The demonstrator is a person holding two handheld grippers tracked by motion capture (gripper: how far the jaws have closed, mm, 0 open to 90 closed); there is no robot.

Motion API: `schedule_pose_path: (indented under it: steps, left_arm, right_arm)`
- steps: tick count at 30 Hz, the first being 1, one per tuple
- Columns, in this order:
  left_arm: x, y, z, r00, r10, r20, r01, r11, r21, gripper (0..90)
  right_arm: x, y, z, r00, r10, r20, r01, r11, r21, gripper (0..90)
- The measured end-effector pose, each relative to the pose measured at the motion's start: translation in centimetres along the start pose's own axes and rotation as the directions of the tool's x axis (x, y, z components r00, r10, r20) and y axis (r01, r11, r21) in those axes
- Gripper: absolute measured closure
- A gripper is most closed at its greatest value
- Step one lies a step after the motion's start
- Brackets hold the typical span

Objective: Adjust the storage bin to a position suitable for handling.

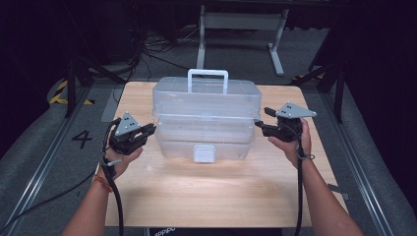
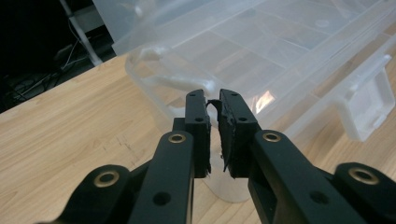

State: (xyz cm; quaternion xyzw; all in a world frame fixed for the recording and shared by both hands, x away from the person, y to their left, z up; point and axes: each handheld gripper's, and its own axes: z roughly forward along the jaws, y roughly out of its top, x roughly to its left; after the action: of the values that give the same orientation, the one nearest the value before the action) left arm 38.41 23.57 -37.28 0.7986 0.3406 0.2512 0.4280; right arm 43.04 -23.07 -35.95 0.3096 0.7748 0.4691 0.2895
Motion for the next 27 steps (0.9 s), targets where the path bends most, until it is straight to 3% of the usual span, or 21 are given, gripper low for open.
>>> schedule_pose_path:
  steps: [6,14,20,23,27]
  left_arm:
    - [-0.4,-0.6,-0.2,0.9999,0.015,0.008,-0.015,0.9999,0.009,76.5]
    - [-0.7,-1.0,-0.7,0.9992,0.040,0.007,-0.041,0.9991,0.014,66.2]
    - [-0.5,-2.4,-1.2,0.9996,0.026,-0.009,-0.026,0.9970,0.073,50.1]
    - [-0.2,-3.8,-1.1,0.9993,0.013,-0.035,-0.008,0.9912,0.132,44.0]
    - [0.0,-5.7,-1.0,0.9992,-0.001,-0.039,0.009,0.9810,0.194,39.4]
  right_arm:
    - [-0.5,0.8,0.1,0.9998,0.018,0.013,-0.018,0.999,-0.029,45.9]
    - [-1.0,2.0,0.3,0.9995,0.007,0.032,-0.006,0.999,-0.053,51.6]
    - [-1.4,2.5,0.7,0.9991,0.027,0.032,-0.024,0.996,-0.084,54.1]
    - [-1.4,2.6,1.1,0.9991,0.025,0.033,-0.023,0.996,-0.082,54.0]
    - [-1.4,2.8,1.7,0.9988,0.027,0.042,-0.023,0.997,-0.080,54.9]
